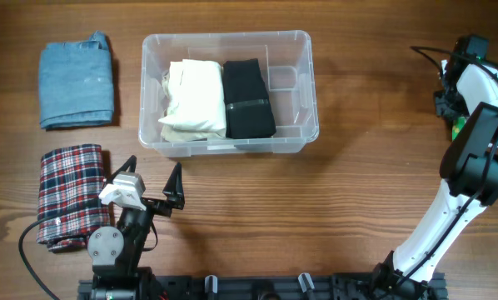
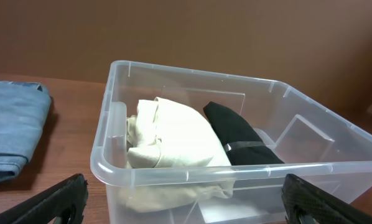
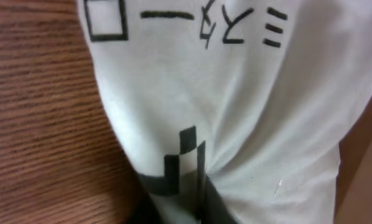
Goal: Pack container
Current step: 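Carry the white T-shirt with the right gripper and lower it into the box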
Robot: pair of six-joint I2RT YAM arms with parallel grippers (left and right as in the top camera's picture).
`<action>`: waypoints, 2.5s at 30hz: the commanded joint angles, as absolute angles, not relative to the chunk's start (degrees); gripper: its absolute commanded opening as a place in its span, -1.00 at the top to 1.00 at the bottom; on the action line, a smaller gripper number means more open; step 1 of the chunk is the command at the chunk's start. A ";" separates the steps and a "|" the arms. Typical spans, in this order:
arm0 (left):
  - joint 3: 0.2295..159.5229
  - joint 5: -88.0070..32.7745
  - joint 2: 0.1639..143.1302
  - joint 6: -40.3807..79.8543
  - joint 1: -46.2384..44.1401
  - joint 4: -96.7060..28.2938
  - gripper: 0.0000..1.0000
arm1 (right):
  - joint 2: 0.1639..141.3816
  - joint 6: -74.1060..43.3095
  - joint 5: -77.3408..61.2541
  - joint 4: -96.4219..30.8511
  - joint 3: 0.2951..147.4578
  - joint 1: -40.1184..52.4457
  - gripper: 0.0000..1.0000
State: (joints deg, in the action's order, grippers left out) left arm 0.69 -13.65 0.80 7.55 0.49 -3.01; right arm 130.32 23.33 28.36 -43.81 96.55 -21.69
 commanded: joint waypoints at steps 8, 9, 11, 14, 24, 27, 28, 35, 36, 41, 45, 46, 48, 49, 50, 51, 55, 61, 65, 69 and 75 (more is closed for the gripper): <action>0.32 -14.55 0.38 6.39 0.91 -3.03 -0.99 | 121.34 9.82 18.83 -46.33 102.80 -21.32 0.92; 0.32 -14.55 0.38 6.39 0.91 -3.03 -0.99 | 119.57 8.51 17.12 -46.44 103.70 -20.95 0.92; 0.32 -14.55 0.38 6.39 0.91 -3.03 -0.99 | 114.65 3.49 12.40 -45.78 104.99 -19.70 0.92; 0.32 -14.55 0.38 6.39 0.91 -3.05 -1.00 | 107.24 -0.97 5.54 -44.36 105.21 -16.95 0.91; 0.32 -14.55 0.38 6.42 0.91 -3.03 -0.99 | 94.43 -9.08 0.45 -46.37 105.21 1.54 0.91; 0.32 -14.55 0.38 6.42 0.93 -3.03 -0.99 | 94.19 -9.19 4.03 -47.68 105.19 9.32 0.92; 0.32 -14.55 0.38 6.39 0.91 -3.03 -0.99 | 94.39 -9.19 4.67 -47.77 105.06 11.38 0.92; 0.32 -14.55 0.38 6.42 0.91 -3.03 -1.00 | 94.67 -13.17 4.64 -47.64 104.66 21.17 0.91; 0.32 -14.55 0.38 6.42 0.91 -3.03 -0.99 | 94.65 -14.96 4.67 -48.12 104.66 22.20 0.91; 0.32 -14.55 0.38 6.39 0.91 -3.03 -1.00 | 95.46 -17.19 6.26 -51.16 104.51 25.87 0.91; 0.32 -14.55 0.38 6.42 0.91 -3.03 -1.00 | 97.21 -19.92 12.58 -52.42 104.51 27.88 0.92; 0.32 -14.55 0.38 6.39 0.91 -3.03 -0.99 | 97.73 -19.92 12.95 -52.40 104.51 28.38 0.92; 0.32 -14.55 0.38 6.39 0.91 -3.03 -1.00 | 99.37 -20.36 13.10 -52.38 104.51 29.36 0.92; 0.32 -14.55 0.38 6.39 0.93 -3.05 -0.99 | 100.05 -21.26 13.13 -52.38 104.51 29.63 0.91; 0.32 -14.55 0.38 6.39 0.91 -3.05 -0.99 | 101.10 -22.06 13.10 -52.36 104.51 29.95 0.92; 0.32 -14.55 0.38 6.39 0.91 -3.03 -0.99 | 102.06 -22.50 13.21 -52.36 104.51 30.20 0.92; 0.32 -14.55 0.38 6.39 0.91 -3.05 -0.99 | 105.30 -22.70 14.20 -52.58 104.51 30.41 0.92; 0.32 -14.55 0.38 6.42 0.91 -3.03 -1.00 | 109.43 -24.16 16.78 -53.39 104.51 30.41 0.92; 0.32 -14.55 0.38 6.39 0.91 -3.03 -0.99 | 111.72 -24.14 16.88 -53.82 104.51 30.44 0.92; 0.32 -14.55 0.38 6.39 0.91 -3.03 -0.99 | 113.82 -24.12 16.69 -54.43 104.51 30.65 0.92; 0.32 -14.55 0.38 6.42 0.91 -3.05 -0.99 | 115.42 -24.12 16.71 -56.25 104.33 30.70 0.92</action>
State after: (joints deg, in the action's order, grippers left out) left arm 0.69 -13.65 0.80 7.53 0.49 -3.01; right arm 114.80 -23.18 14.87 -55.64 104.38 30.35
